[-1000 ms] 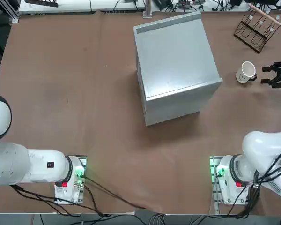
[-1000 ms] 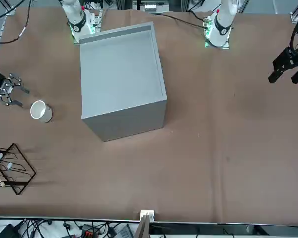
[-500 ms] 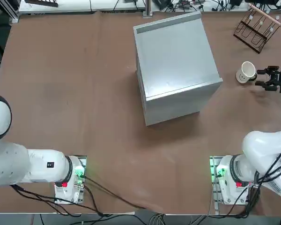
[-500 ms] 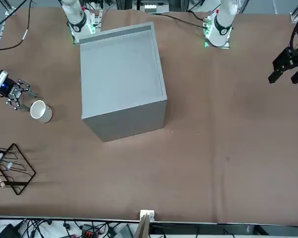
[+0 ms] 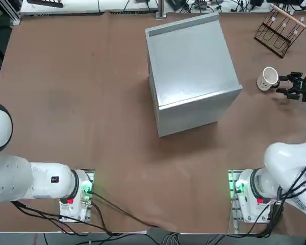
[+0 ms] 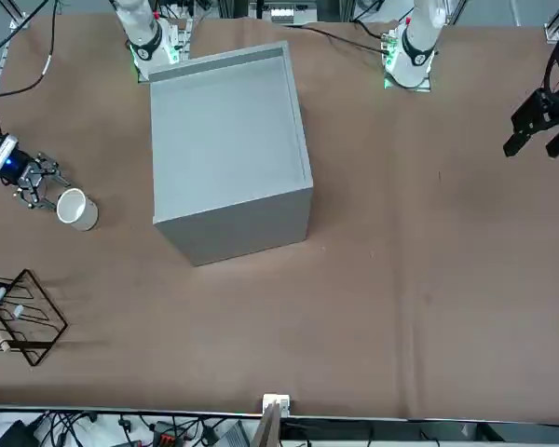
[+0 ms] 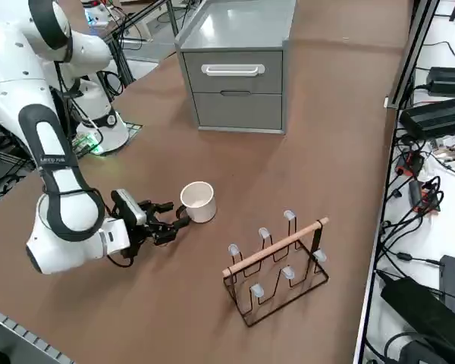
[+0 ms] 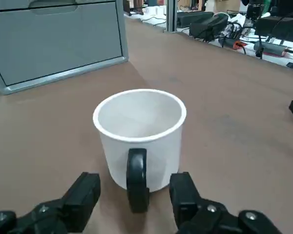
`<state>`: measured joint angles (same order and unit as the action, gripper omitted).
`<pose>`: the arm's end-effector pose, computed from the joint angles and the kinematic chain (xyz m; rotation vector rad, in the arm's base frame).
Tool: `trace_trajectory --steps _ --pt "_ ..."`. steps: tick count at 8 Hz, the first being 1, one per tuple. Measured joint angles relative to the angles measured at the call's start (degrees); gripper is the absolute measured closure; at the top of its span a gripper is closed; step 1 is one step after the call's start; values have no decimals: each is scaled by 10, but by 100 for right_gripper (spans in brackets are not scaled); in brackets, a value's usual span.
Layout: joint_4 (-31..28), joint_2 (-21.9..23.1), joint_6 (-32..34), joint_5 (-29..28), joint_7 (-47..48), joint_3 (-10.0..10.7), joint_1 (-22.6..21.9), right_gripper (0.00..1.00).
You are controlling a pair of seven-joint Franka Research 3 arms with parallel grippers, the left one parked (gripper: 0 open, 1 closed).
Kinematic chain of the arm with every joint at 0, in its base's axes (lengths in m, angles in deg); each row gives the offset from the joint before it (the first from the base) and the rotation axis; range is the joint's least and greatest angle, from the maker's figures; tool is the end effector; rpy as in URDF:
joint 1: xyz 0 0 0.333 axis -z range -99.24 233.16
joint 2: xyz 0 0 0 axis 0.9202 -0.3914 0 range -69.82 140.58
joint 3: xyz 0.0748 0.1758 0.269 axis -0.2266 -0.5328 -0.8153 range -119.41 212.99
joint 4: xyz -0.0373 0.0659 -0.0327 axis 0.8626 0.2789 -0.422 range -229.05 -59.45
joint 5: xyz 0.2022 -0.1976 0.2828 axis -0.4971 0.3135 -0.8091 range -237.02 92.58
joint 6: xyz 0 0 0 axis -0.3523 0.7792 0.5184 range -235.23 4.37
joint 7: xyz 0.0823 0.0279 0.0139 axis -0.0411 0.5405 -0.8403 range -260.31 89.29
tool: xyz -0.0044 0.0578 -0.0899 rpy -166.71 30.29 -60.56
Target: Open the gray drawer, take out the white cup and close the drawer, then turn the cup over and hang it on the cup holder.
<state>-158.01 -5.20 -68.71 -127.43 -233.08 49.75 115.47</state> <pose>0.4204 -0.4041 0.1358 -1.9520 -1.1863 -1.1497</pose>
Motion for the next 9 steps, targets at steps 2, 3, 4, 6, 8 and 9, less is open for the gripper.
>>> trace_trajectory --steps 2,3,4,6,8,9 --pt "0 -9 0 -3 -2 -3 0 18" --pt "0 -12 0 -5 -2 -4 0 19" --pt "0 -16 1 -11 -2 -4 0 22" --pt "0 -25 1 -22 -4 -5 0 30" --pt "0 -26 1 -28 -4 -5 0 44" --pt "1 -26 1 -32 -4 -5 0 58"
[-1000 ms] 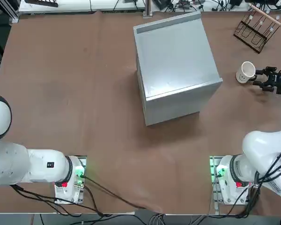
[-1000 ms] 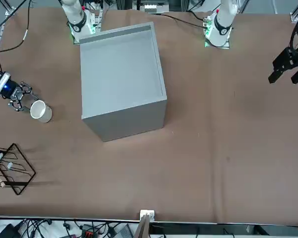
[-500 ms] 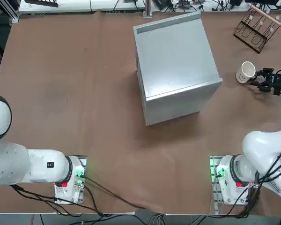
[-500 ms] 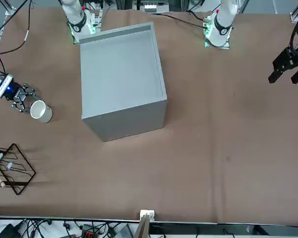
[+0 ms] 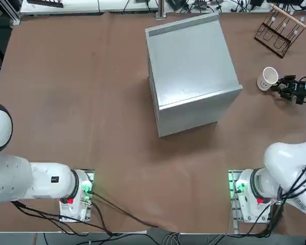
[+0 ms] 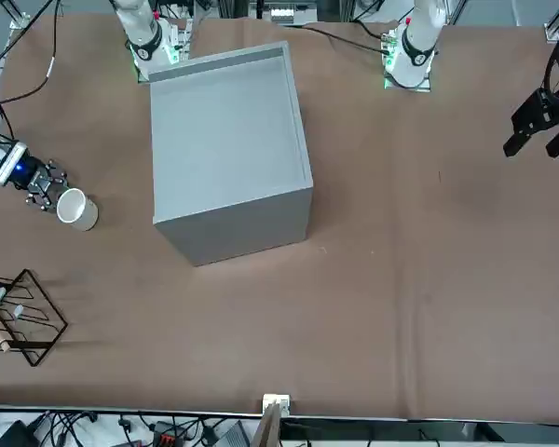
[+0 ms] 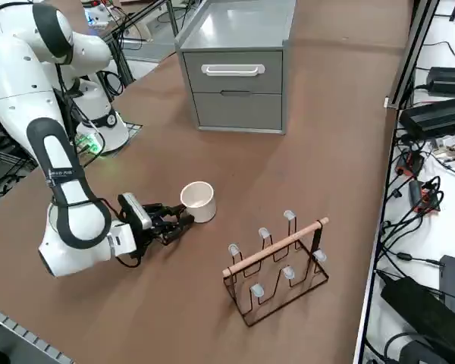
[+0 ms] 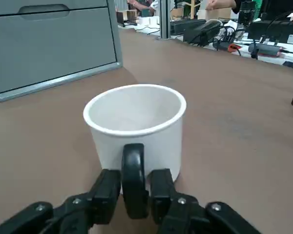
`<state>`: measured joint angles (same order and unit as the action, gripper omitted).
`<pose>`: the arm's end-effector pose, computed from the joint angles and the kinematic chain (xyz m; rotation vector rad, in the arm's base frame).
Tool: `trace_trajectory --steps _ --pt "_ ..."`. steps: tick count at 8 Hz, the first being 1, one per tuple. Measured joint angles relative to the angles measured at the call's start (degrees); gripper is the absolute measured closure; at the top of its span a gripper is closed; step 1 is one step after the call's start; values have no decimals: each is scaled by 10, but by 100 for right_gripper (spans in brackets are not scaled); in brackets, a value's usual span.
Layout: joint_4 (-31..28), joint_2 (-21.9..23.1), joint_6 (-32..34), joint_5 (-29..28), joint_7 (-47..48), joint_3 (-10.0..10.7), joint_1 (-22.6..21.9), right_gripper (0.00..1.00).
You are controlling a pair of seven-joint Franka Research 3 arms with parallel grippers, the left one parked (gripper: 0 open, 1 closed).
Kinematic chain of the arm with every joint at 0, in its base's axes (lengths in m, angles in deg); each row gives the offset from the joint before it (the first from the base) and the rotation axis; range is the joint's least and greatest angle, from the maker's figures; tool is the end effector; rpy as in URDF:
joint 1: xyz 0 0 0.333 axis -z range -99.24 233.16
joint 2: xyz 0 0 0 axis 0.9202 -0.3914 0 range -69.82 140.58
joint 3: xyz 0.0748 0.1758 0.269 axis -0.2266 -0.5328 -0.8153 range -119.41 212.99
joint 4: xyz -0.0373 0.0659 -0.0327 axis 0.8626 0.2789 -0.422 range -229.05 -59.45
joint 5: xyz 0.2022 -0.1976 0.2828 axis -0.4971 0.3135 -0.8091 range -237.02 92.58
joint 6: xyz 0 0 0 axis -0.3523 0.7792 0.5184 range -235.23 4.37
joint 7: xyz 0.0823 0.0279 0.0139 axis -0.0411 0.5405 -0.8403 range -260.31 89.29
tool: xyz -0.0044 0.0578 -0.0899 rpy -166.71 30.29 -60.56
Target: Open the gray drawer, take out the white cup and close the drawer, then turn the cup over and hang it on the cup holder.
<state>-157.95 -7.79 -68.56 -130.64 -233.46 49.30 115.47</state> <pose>0.4222 -0.3948 0.1126 -1.9387 -1.1142 -1.1940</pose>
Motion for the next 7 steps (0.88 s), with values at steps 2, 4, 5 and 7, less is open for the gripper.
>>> trace_trajectory --steps 2,4,5,7 --pt "6 0 0 -4 7 0 0 77" --pt "14 0 1 -4 33 -2 0 81" --pt "21 0 4 -4 52 -3 -1 81" --pt "62 6 13 9 110 -5 -12 81"
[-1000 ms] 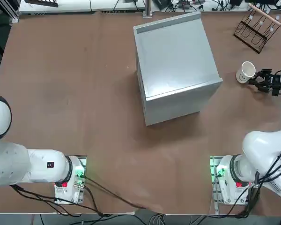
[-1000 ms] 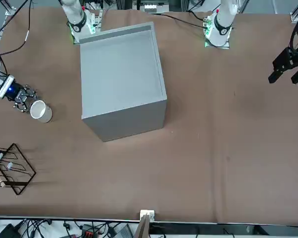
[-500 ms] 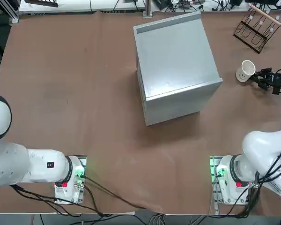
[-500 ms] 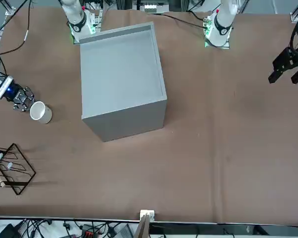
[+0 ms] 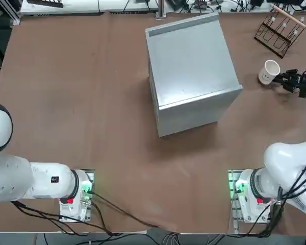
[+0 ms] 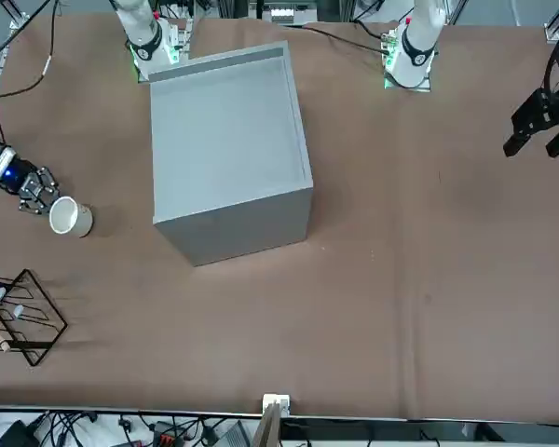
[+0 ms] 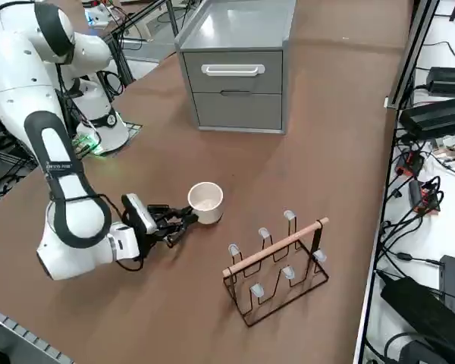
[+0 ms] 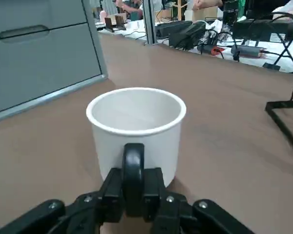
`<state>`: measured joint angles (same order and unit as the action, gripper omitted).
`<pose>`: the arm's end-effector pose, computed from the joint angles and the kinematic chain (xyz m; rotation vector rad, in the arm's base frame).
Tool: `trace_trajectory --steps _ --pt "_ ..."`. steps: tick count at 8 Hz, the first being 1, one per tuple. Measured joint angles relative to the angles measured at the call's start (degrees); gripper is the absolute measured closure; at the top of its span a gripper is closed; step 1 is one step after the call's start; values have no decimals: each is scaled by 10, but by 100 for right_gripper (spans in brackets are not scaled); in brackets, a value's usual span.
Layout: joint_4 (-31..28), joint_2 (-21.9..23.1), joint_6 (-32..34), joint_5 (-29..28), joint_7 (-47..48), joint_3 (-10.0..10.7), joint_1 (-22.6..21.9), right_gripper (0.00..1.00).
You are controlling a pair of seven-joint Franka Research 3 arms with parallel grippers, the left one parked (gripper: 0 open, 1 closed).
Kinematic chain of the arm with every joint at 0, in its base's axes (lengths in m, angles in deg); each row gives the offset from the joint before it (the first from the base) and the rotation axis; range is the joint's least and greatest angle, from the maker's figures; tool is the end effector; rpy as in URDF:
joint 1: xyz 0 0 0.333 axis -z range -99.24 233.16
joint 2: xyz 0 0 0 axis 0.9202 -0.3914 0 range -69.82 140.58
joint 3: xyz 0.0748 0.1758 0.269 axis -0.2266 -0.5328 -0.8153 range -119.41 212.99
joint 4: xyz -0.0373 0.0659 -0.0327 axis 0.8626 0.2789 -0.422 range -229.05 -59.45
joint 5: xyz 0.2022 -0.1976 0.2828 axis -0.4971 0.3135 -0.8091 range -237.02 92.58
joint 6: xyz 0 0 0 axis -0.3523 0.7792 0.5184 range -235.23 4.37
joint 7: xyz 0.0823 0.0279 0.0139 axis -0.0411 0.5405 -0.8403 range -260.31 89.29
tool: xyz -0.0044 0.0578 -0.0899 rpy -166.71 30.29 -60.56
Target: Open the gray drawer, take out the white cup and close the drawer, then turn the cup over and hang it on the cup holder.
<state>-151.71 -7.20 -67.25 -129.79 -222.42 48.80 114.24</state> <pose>0.4624 -0.4112 0.1531 -1.9860 -1.0456 -1.1271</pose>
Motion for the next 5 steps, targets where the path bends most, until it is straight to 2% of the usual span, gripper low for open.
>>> trace_trajectory --steps 3,5 --pt "74 48 5 88 123 0 -9 81" --pt "90 85 7 132 263 -1 -26 81"
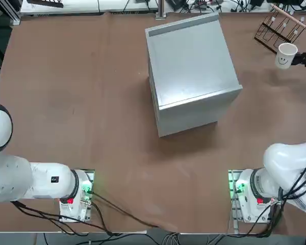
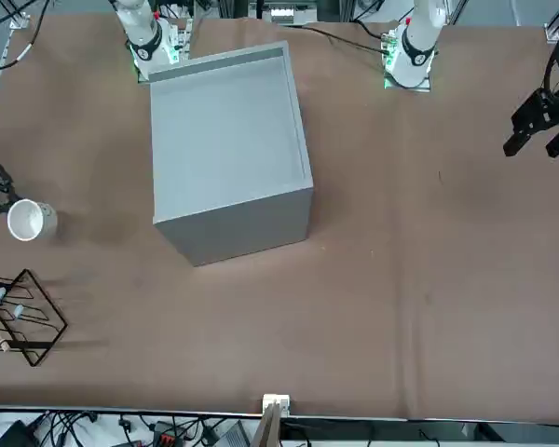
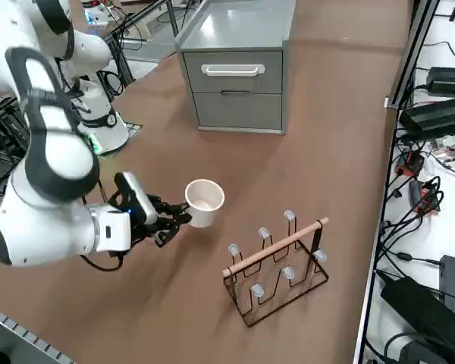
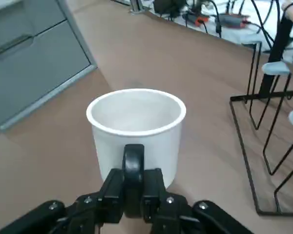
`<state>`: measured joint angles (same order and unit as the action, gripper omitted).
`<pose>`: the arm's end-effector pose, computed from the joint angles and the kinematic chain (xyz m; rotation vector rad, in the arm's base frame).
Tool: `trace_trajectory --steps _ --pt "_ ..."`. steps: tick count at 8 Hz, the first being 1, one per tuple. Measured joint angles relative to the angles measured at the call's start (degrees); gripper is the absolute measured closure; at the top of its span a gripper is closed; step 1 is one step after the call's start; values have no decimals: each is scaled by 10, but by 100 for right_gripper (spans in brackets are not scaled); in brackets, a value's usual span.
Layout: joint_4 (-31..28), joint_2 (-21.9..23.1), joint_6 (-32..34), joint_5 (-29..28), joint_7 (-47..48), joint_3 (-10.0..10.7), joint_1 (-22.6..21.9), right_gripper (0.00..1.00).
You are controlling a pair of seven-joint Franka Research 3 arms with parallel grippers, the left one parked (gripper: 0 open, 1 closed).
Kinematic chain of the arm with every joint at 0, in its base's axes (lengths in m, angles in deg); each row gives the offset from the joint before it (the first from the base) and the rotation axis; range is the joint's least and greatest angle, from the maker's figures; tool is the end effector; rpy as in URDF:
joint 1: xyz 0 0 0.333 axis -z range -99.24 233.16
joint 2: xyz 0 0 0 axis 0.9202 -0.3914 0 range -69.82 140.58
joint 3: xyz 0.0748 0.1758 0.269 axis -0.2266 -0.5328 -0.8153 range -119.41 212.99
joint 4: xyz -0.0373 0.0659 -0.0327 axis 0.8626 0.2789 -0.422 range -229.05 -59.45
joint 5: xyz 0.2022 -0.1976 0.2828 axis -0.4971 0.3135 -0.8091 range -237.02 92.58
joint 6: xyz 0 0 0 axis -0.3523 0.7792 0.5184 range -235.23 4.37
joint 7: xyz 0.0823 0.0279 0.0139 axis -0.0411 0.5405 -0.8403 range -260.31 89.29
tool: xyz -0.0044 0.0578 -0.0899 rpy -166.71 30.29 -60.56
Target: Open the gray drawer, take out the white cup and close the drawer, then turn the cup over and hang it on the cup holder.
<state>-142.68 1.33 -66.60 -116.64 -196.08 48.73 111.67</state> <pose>0.5093 -0.4361 0.2961 -2.2292 -0.9839 -0.7892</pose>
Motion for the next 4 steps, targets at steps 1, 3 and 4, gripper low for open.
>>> trace_trajectory --steps 1,3,4 --pt "1 13 0 7 63 -1 -11 81" --pt "1 32 0 9 187 -1 -34 81" --pt "1 39 5 9 240 -2 -41 81"
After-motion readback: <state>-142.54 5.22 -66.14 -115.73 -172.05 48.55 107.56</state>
